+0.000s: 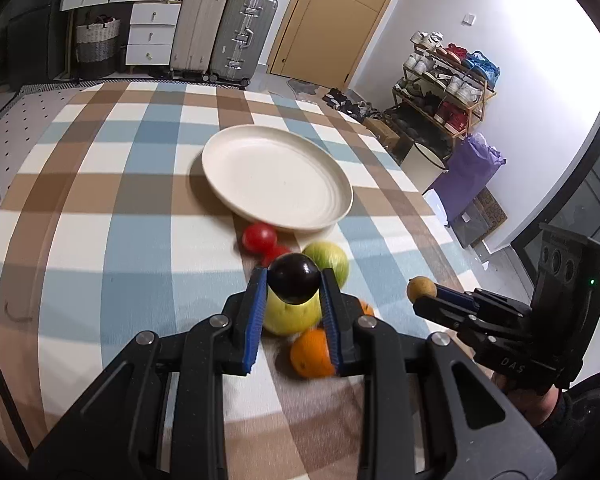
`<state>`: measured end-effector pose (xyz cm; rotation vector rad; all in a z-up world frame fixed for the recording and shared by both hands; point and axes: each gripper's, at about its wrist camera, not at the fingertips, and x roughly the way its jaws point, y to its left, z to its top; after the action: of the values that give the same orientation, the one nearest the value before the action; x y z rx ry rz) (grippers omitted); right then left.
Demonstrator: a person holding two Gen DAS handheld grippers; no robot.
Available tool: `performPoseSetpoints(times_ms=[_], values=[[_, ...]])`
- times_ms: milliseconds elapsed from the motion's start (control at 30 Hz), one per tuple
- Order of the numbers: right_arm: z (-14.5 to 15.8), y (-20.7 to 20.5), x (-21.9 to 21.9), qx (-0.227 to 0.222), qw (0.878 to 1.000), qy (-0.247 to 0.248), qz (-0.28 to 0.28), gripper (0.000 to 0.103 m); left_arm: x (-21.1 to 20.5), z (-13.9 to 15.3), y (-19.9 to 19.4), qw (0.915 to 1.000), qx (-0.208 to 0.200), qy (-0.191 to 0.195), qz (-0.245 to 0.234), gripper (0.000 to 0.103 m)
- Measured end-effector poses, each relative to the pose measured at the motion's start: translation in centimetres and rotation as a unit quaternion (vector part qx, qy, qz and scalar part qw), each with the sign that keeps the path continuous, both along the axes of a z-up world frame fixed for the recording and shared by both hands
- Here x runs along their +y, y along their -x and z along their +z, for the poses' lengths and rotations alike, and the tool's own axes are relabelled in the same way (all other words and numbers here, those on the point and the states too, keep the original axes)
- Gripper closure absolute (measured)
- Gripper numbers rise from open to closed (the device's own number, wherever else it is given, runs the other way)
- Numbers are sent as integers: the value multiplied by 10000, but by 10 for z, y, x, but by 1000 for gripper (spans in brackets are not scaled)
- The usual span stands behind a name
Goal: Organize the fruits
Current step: 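Lift the dark plum with the left tool while the right tool grasps a brown kiwi, then carry plum and kiwi over the cream plate and open both tools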
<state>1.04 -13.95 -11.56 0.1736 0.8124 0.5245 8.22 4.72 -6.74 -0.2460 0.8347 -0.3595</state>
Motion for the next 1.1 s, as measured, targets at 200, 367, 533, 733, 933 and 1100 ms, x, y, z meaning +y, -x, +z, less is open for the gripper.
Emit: performPoseSetpoints(times_ms=[200,367,533,733,933,1100], values=[[17,-27,-1,-106,9998,-163,64,79,-7,12,-36,9999,-38,-65,-85,80],[28,-59,3,-145,9995,-225,173,79,-13,21,-73,9998,-35,-110,-163,80],[34,-96,5,-70,9992,-338,192,79,-15,23,-115,9998,93,-124,-156,80],[38,-142,4,-69,9992,-351,186,79,-22,23,-171,9994,166,-251,-190,80],[24,-182,6,89,9993,-310,187,79,-41,7,-220,9977,308,-473,-371,80],[8,-212,9,227,9991,-296,185,79,-56,-15,-250,9961,483,-570,-465,80]])
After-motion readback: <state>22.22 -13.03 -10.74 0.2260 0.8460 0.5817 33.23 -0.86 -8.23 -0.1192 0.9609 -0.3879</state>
